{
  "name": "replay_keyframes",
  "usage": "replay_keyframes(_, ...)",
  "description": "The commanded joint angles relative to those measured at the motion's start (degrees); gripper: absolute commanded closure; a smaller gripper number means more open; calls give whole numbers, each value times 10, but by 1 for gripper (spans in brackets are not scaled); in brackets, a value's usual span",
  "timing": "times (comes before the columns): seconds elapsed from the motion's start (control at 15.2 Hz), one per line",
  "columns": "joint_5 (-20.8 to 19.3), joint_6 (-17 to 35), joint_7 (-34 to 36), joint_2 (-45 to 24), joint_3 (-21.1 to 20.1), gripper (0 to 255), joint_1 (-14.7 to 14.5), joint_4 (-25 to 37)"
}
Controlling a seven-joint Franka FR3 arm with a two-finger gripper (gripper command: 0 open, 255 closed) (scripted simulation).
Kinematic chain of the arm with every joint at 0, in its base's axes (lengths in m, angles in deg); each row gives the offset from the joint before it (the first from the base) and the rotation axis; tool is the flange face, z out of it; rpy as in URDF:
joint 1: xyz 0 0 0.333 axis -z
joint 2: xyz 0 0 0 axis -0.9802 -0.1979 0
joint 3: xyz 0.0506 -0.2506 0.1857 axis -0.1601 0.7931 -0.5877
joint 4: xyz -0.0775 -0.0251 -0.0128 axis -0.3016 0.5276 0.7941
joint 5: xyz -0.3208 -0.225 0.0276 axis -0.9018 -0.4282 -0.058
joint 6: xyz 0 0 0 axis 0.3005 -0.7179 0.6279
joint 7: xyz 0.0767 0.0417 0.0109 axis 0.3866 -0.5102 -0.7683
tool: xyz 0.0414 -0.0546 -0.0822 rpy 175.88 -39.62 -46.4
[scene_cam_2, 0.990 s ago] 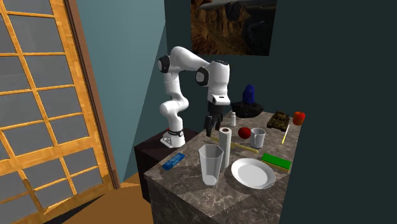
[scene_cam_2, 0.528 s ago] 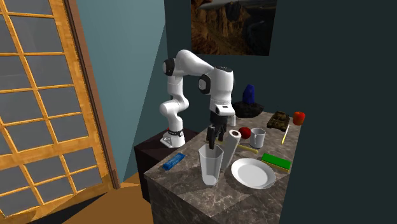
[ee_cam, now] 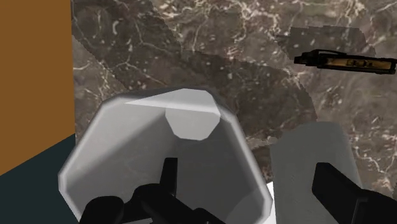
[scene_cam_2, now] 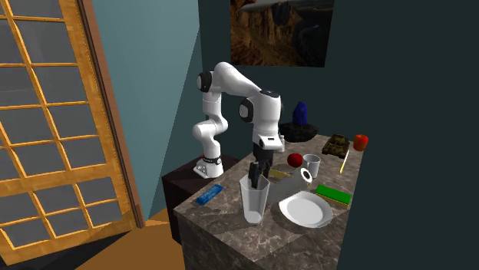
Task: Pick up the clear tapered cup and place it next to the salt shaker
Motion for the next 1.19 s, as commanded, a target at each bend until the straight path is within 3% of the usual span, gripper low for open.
replay_keyframes(0.0,0,1,0,0,0,0,0,-1)
replay_keyframes(0.26,0,1,0,0,0,0,0,-1)
replay_keyframes(0.33,0,1,0,0,0,255,0,-1)
replay_keyframes(0.92,0,1,0,0,0,255,0,-1)
replay_keyframes(1.12,-1,-21,-1,4,0,255,0,17)
